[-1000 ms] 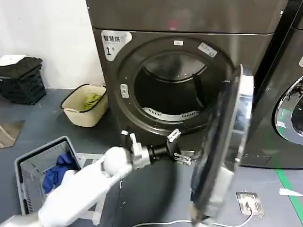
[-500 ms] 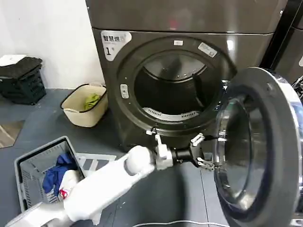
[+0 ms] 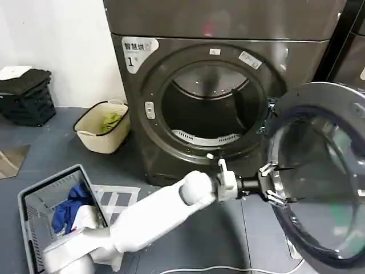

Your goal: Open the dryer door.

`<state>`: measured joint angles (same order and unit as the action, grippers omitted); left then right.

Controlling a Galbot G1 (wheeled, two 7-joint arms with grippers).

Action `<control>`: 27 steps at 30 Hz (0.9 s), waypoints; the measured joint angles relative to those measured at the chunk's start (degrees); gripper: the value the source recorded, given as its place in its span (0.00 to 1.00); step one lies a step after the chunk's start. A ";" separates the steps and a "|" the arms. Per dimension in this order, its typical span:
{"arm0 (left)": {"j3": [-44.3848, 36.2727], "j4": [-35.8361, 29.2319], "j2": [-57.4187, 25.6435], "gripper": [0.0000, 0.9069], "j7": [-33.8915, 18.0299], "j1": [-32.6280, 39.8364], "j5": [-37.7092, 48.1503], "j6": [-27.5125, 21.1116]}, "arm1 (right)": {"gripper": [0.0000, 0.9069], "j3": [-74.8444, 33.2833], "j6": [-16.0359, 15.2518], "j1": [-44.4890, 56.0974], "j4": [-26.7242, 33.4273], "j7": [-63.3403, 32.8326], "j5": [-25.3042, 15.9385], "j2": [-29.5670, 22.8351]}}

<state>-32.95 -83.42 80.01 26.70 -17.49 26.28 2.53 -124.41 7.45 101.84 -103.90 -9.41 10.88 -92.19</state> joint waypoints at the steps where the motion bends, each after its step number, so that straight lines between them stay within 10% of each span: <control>1: -0.15 0.65 0.78 1.00 -0.03 0.45 0.00 -0.07 | 1.00 -0.16 0.13 -0.03 -0.19 -0.02 -0.06 0.00; 27: -0.22 12.98 12.20 1.00 -0.55 4.78 0.73 -2.18 | 1.00 -1.51 0.24 -0.91 -1.24 -0.46 -0.50 0.00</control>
<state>-33.16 -70.43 92.22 26.15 -12.71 27.01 0.36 -125.92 7.69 100.93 -105.14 -9.86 10.38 -92.19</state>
